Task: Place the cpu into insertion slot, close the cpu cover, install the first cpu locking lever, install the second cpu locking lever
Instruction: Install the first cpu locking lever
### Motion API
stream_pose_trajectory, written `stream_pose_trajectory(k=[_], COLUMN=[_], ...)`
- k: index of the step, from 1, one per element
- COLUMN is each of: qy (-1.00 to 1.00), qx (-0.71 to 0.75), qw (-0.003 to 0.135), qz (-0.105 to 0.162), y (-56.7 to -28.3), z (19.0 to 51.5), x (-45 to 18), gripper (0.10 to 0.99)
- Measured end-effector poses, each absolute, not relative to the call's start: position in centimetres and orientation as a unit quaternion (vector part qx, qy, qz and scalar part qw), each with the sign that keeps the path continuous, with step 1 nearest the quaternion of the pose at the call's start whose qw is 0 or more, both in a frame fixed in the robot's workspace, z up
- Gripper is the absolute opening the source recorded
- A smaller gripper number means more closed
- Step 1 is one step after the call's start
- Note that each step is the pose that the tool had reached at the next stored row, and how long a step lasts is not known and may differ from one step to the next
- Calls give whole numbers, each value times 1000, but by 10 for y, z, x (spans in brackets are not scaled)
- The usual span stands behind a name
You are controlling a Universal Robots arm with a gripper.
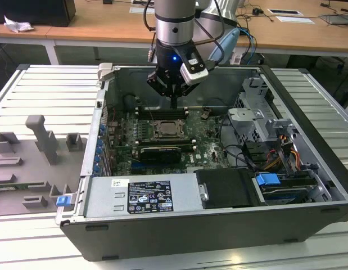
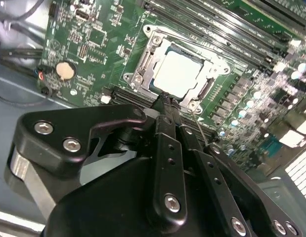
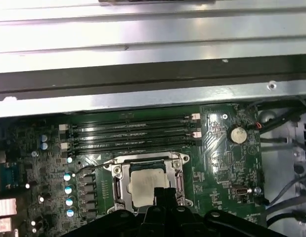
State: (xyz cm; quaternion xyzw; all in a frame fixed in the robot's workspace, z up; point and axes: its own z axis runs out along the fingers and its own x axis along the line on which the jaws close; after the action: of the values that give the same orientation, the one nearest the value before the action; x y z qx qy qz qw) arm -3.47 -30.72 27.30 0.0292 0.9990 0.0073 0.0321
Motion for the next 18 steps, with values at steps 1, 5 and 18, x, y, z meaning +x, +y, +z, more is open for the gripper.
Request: stream_pose_trajectory(k=[1, 5, 18], qy=[999, 999, 999], qx=[14, -15, -19], qw=[32, 32, 32], qz=[8, 9, 9], y=[-307, -307, -307], z=[273, 272, 271], x=[-35, -38, -61], gripper=[106, 106, 106])
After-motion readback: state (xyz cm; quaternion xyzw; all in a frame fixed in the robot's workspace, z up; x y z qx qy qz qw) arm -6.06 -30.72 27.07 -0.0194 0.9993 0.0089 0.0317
